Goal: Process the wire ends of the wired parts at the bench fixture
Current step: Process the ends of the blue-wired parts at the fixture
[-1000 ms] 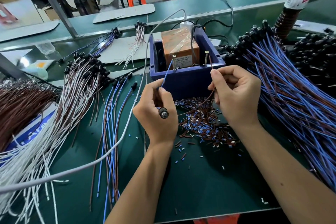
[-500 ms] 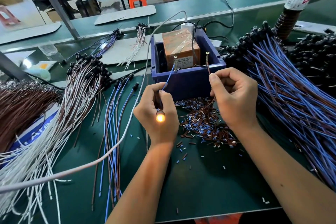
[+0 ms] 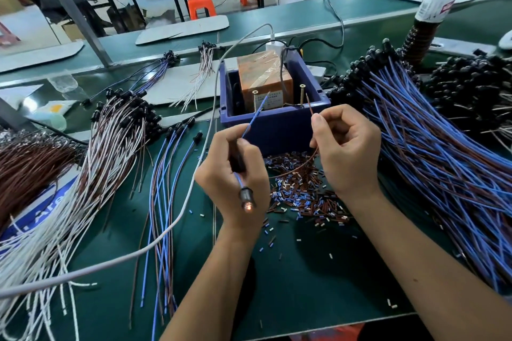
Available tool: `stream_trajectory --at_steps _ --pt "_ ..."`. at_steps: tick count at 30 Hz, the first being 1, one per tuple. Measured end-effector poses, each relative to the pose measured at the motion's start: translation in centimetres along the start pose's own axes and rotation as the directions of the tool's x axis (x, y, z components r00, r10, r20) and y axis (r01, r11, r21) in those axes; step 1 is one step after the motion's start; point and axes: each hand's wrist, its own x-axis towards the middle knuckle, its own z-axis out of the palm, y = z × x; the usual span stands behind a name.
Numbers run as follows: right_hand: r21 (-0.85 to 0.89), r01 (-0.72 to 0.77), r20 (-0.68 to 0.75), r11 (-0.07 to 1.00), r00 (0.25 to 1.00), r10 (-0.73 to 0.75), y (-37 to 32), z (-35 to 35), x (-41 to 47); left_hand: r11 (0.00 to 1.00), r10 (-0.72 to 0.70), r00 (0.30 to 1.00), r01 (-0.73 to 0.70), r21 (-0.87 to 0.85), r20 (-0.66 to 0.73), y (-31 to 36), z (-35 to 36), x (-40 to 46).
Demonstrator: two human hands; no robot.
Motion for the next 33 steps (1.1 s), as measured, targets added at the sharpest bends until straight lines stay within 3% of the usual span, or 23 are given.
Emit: stream_trajectory --at_steps 3,5,6,8,10,11,12,14,16,18,20,23,25,27,28,30,31,33 --pt "0.007 -0.039 -0.038 0.999 0.998 0.039 -0.3 -0.8 0.1 0.997 -0.035 0.993 0.042 -0.060 0.114 2.9 2.3 0.2" --pt "-0.004 -0.085 -0.089 0.996 0.993 0.084 -0.5 -2.2 0.4 0.969 -0.200 0.948 0.229 -0.094 0.249 4.9 4.6 1.0" --pt "-0.018 -0.112 -0.133 0.994 0.985 0.109 -0.7 -3.5 0.8 0.924 -0.316 0.882 0.370 -0.097 0.349 5.8 5.9 1.5" --pt "-0.107 -0.153 -0.244 0.982 0.962 0.124 -1.3 -6.5 1.7 0.790 -0.497 0.675 0.612 -0.038 0.546 7.5 8.5 2.4" --pt "-0.289 -0.145 -0.384 0.946 0.923 0.024 -2.0 -10.0 2.7 0.714 -0.564 0.489 0.694 0.095 0.666 9.1 11.0 3.0" --pt "-0.420 -0.120 -0.433 0.900 0.897 -0.082 -2.6 -11.8 3.2 0.700 -0.569 0.430 0.700 0.139 0.701 10.0 12.3 3.0" --pt "-0.567 -0.088 -0.424 0.819 0.883 -0.200 -3.1 -13.1 3.5 0.690 -0.571 0.394 0.705 0.162 0.720 10.9 13.5 3.1" --pt "-0.812 0.026 -0.214 0.583 0.916 -0.339 -4.5 -14.5 3.8 0.656 -0.567 0.346 0.738 0.155 0.748 12.3 15.8 2.9" --pt "-0.869 0.148 0.031 0.472 0.968 -0.247 -5.1 -14.1 3.5 0.558 -0.558 0.268 0.821 0.117 0.785 13.3 17.6 2.8" --pt "-0.777 0.152 0.145 0.611 0.988 -0.061 -5.1 -13.8 3.0 0.364 -0.540 0.179 0.931 0.037 0.822 13.8 19.0 2.7" --pt "-0.632 0.055 0.129 0.773 0.991 0.035 -5.1 -14.4 2.9 0.170 -0.530 0.171 0.981 -0.094 0.831 13.7 20.0 2.8" --pt "-0.628 0.087 0.046 0.774 0.996 -0.075 -5.7 -16.3 3.1 0.029 -0.526 0.194 0.977 -0.211 0.828 13.5 20.8 3.2" --pt "-0.681 0.099 -0.013 0.725 0.989 -0.148 -6.3 -17.7 3.5 0.116 -0.528 0.237 0.971 -0.207 0.816 13.1 21.1 3.7" --pt "-0.745 0.061 -0.063 0.665 0.985 -0.161 -6.6 -19.4 3.9 0.334 -0.537 0.344 0.925 -0.180 0.770 12.7 21.3 4.3" --pt "-0.779 0.034 -0.075 0.627 0.986 -0.147 -6.5 -20.3 3.9 0.492 -0.529 0.437 0.856 -0.156 0.727 12.4 21.5 4.4" --pt "-0.834 -0.020 -0.067 0.551 0.996 -0.067 -6.0 -20.9 3.6 0.841 -0.412 0.636 0.540 0.005 0.653 11.4 21.8 4.1" --pt "-0.860 -0.037 -0.046 0.508 0.999 -0.005 -5.5 -20.7 3.2 0.943 -0.309 0.691 0.311 0.117 0.653 10.8 22.0 3.6" --pt "-0.903 -0.051 0.008 0.427 0.991 0.136 -4.2 -19.9 2.4 0.949 -0.163 0.683 -0.089 0.302 0.712 9.2 22.0 2.3"
